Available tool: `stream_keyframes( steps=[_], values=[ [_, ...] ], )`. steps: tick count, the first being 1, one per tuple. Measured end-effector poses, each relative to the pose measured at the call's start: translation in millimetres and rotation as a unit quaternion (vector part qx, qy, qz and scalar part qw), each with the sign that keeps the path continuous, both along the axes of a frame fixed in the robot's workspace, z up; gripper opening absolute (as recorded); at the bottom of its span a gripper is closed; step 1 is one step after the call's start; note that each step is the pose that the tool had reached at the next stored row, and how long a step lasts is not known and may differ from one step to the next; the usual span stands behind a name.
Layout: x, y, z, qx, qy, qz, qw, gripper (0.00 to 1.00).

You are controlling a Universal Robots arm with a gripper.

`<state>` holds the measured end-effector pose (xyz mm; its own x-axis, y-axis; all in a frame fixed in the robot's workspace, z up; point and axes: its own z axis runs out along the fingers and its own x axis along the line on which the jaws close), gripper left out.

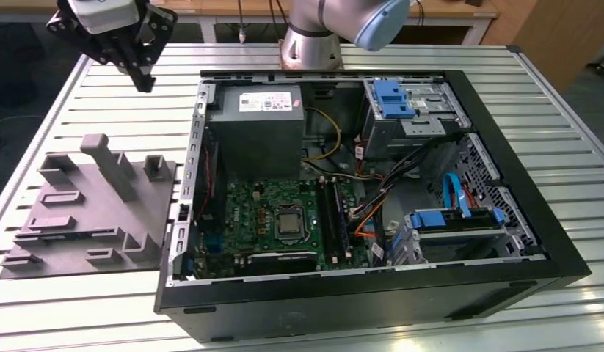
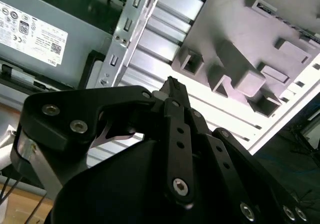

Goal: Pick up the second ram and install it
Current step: 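Reach for the second ram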

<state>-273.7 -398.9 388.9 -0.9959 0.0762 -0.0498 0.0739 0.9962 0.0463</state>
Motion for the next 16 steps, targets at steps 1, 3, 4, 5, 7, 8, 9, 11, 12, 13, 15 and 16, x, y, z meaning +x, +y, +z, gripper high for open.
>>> stream_keyframes(
  steps=[1,3,4,5,7,8,9,11,12,13,15,16],
  values=[
    [-1.6,0.0,0.0,0.0,-0.0003,0.0,1.0,0.1],
    [-5.0,0.0,-0.1,0.0,-0.0009,0.0,1.0,0.1],
    [-6.7,0.0,-0.2,0.0,-0.0011,0.0,1.0,0.1],
    [-8.8,0.0,-0.3,0.0,-0.0014,0.0,1.0,0.1],
    [-13.7,0.0,-0.6,0.0,-0.0023,0.0,1.0,0.1],
    [-16.3,0.0,-0.7,0.0,-0.0027,0.0,1.0,0.1],
    [-19.0,0.0,-0.8,0.0,-0.0032,0.0,1.0,0.1],
    [-24.4,0.0,-0.9,0.0,-0.004,0.0,1.0,0.1],
    [-27.4,0.0,-0.9,0.0,-0.0045,0.0,1.0,0.1],
    [-30.3,0.0,-1.0,0.0,-0.0049,0.0,1.0,0.1],
    [-36.8,0.0,-1.2,0.0,-0.0058,0.0,1.0,0.1],
    [-40.2,0.0,-1.3,0.0,-0.0063,0.0,1.0,0.1]
  ],
)
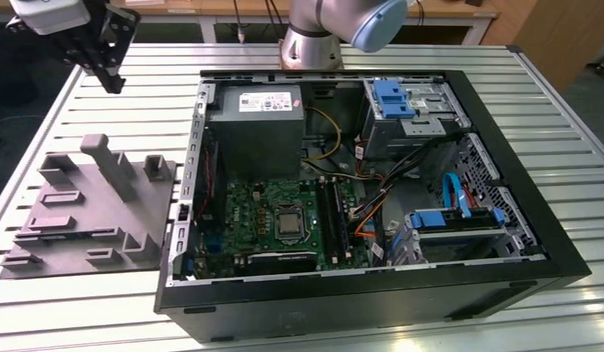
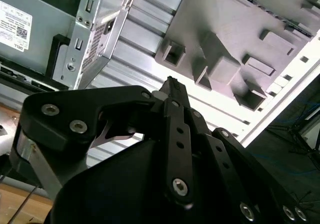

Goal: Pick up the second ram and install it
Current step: 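Reach for the second ram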

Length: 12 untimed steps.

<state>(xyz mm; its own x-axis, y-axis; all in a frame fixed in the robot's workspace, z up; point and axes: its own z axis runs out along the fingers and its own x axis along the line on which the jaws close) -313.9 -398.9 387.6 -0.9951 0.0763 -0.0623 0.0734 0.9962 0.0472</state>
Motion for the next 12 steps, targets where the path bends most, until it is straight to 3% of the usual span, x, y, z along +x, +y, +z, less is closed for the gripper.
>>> stream_keyframes(
  steps=[12],
  values=[
    [-34.8,0.0,-1.1,0.0,-0.0032,0.0,1.0,0.1]
  ],
)
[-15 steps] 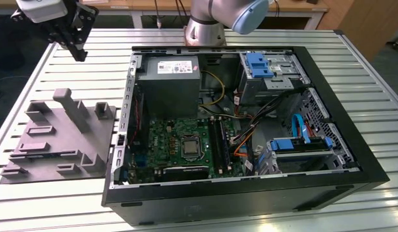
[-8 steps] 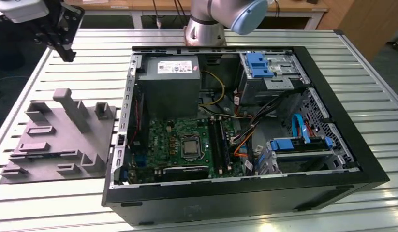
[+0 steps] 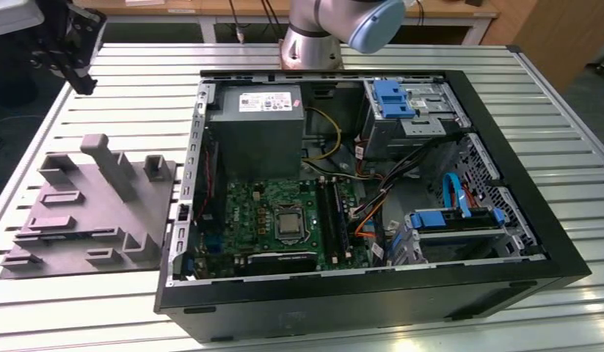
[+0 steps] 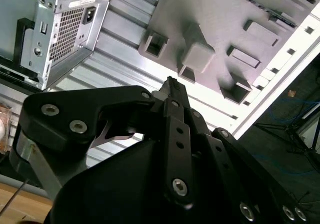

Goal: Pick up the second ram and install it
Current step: 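Reach for the second ram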

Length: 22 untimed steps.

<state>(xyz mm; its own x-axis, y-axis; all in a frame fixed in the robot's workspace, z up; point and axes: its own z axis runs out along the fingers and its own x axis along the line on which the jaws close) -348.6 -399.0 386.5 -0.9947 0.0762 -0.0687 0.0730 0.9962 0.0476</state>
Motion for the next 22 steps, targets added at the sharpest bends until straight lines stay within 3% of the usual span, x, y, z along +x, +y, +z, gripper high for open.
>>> stream_keyframes(
  steps=[13,22],
  values=[
    [-26.9,-1.3,-3.1,0.0,-0.0011,0.0,1.0,0.1],
    [-30.8,-10.8,-8.6,0.0,-0.0011,0.0,1.0,0.1]
  ],
)
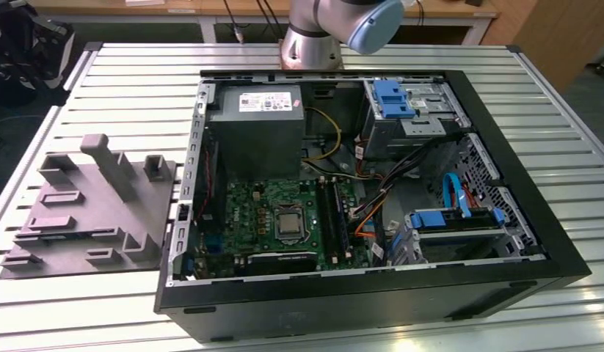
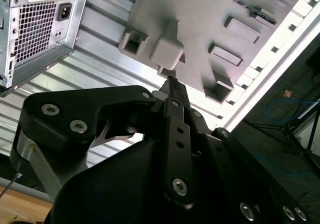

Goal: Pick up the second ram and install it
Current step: 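Reach for the second ram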

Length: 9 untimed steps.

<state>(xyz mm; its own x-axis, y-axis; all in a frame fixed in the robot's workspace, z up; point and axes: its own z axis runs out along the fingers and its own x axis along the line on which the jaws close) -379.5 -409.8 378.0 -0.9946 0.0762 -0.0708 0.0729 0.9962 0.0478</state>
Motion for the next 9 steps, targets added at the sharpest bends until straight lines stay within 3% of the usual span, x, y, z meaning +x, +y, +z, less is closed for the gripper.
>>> stream_keyframes(
  steps=[9],
  values=[
    [-11.4,-7.9,-5.1,0.0,0.0,0.0,1.0,0.1]
  ],
)
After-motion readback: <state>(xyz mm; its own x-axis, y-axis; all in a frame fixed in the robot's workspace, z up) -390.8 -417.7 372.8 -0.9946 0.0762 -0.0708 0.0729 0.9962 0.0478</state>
